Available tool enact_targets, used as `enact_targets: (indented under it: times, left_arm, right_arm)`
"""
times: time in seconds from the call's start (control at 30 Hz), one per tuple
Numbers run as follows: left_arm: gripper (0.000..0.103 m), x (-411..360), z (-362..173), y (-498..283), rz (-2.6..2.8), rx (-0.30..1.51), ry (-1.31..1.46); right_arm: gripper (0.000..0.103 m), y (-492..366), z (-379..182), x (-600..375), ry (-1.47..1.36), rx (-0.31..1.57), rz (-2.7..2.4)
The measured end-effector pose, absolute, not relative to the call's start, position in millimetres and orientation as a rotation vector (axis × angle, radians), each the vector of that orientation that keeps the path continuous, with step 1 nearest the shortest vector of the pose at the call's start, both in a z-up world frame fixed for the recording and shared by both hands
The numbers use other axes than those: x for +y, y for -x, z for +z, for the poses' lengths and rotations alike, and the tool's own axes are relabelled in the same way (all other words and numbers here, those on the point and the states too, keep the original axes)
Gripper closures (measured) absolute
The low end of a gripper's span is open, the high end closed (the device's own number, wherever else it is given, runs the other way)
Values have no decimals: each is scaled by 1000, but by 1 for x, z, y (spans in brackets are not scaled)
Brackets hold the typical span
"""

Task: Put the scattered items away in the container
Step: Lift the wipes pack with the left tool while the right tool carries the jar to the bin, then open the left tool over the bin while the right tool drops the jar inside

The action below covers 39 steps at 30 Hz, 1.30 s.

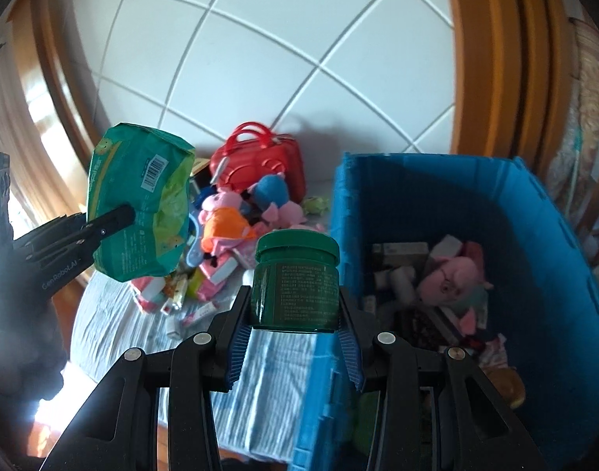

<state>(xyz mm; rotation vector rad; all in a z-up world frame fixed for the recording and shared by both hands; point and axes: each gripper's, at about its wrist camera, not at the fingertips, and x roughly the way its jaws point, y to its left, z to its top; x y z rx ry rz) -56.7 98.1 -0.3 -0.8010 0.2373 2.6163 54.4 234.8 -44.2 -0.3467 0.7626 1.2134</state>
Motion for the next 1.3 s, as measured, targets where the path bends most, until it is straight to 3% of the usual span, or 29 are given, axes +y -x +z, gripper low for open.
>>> enact_targets:
  times: [0.37,0.7,1.3]
  left_arm:
    - [81,208,16,44,2427,292,695]
    - [81,282,-2,42,2274,346,712]
    - [81,350,-3,63,2162,380,693]
  right_arm:
    - [63,-102,-32,165,253,745,1032]
    - [63,-148,-46,114,180,795,870]
    - [63,-183,-59,89,142,828,760]
